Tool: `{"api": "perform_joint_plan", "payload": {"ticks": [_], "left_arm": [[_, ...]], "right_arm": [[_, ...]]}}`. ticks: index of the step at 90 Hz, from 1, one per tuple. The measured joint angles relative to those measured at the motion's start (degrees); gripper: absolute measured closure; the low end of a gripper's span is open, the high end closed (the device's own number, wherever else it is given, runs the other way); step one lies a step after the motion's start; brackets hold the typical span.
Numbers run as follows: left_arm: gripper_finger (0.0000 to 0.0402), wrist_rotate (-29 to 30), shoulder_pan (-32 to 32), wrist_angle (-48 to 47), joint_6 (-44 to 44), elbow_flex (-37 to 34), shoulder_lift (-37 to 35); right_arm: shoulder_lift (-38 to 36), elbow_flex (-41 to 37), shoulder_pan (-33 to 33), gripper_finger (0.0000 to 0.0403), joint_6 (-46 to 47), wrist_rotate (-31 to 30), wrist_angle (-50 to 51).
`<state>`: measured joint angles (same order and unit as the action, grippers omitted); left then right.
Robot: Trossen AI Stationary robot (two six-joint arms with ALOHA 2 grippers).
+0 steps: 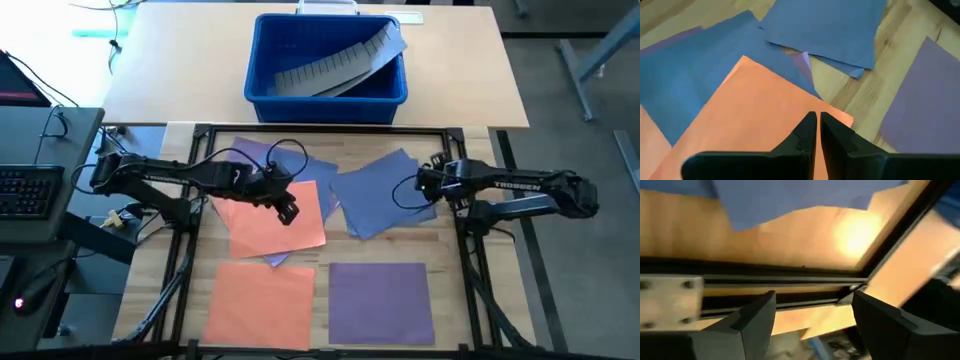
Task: Organize paper
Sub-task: Stack the blue paper on top of the blue paper
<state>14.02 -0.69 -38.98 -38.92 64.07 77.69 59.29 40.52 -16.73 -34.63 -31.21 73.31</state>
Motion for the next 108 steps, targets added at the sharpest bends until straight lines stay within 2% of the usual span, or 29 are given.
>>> {"api": "perform_joint_plan", "payload": {"ticks": [8,12,20,27,37,57,80,94,108], "left_arm": [[0.0399,-1.2,1.9,0.5,1.1,0.0,2.2],[0.0399,-3.0,3.0,1.8,2.6,0.0,3.9],[0.0399,-7.4,5.2,6.1,5.9,0.0,8.4],[0.0399,-10.7,6.8,9.3,7.4,0.0,13.1],[0.0399,-13.7,8.6,11.4,7.8,0.0,20.1],[0.0399,-14.4,11.7,4.7,17.1,0.0,29.2],[0.0399,-7.4,14.6,-1.1,30.7,0.1,29.0],[0.0401,-4.3,15.4,-2.4,30.4,0.5,25.7],[0.0401,-5.1,14.4,-1.5,27.2,3.5,21.9]], "right_arm": [[0.0,2.8,-0.8,0.0159,4.7,5.5,1.1],[0.0,4.0,-1.9,0.0161,9.0,10.4,0.5],[0.0,5.2,-4.5,0.0167,20.6,23.0,-3.5],[0.0,4.8,-5.9,0.0176,33.6,28.3,-10.1],[0.2,1.8,-7.0,0.0190,49.6,29.3,-21.0],[5.6,-6.6,-7.0,0.0216,60.4,30.1,-38.7],[14.4,-8.9,-3.9,0.0241,65.4,30.1,-43.0],[17.1,-8.2,-1.7,0.0252,70.2,31.0,-44.3],[15.6,-2.9,-1.6,0.0256,71.9,32.7,-39.6]]}}
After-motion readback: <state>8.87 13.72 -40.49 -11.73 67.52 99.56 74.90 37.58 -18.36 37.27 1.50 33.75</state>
